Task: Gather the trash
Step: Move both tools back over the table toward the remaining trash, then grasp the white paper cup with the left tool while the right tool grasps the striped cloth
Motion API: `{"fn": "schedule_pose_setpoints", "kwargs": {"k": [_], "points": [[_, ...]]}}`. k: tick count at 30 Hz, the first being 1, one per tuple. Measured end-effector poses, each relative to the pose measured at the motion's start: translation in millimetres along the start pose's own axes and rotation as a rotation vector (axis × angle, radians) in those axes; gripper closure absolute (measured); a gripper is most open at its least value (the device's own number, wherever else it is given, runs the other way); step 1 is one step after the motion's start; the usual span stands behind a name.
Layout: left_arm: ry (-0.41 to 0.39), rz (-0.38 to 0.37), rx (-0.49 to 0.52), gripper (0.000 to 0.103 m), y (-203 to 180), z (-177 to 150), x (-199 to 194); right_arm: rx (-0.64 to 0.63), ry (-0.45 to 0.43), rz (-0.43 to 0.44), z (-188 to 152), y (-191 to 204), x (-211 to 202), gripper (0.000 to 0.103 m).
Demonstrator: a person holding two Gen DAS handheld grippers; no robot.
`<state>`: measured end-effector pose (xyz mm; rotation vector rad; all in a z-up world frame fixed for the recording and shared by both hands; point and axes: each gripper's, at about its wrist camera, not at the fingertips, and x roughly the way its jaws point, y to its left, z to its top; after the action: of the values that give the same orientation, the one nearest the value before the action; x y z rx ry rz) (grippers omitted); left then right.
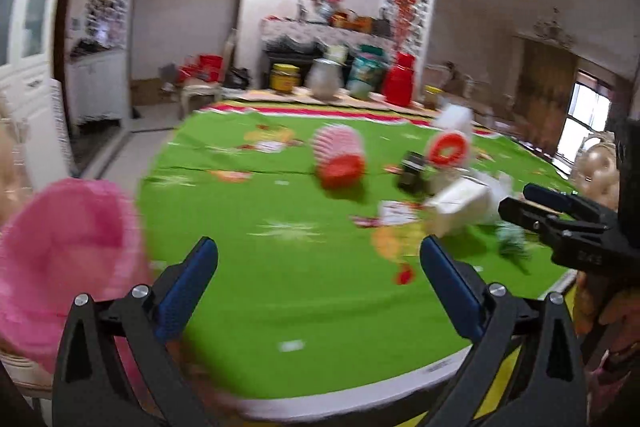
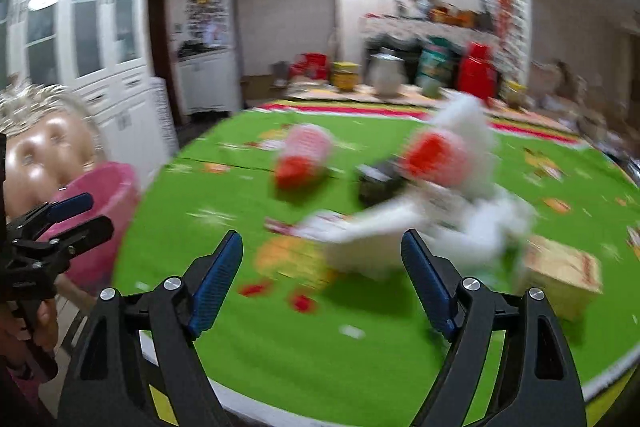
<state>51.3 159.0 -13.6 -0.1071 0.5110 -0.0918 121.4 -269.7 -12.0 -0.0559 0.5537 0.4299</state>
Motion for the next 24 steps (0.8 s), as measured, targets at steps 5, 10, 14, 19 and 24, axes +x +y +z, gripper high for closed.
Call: {"fn": "schedule_pose_setpoints", "kwargs": {"k": [5,10,14,19,24], "points": [[0.051,-0.057,0.054,0.005,-53,-1,40,0.098,0.070,-0.116,-24,-62,0,0.026],[0.099,-0.094,0.100,0.005,-86,-1,66,0.187,0.138,-0.148,-40,-97,10,0.026],[0.127,-0.084,0.123,0.005,-95,2,81,0.187,0.172,-0.148,-36,-96,24,0.026],[0.159,-0.081,0.133,0.005,-100,6,94,0.199,0.235,-0.154,-28,-93,51,0.026],[0.175,-0.098,0.175,0.006,-108,12,103,0.195,0.301,-0.149,-27,-90,69,0.047]]}}
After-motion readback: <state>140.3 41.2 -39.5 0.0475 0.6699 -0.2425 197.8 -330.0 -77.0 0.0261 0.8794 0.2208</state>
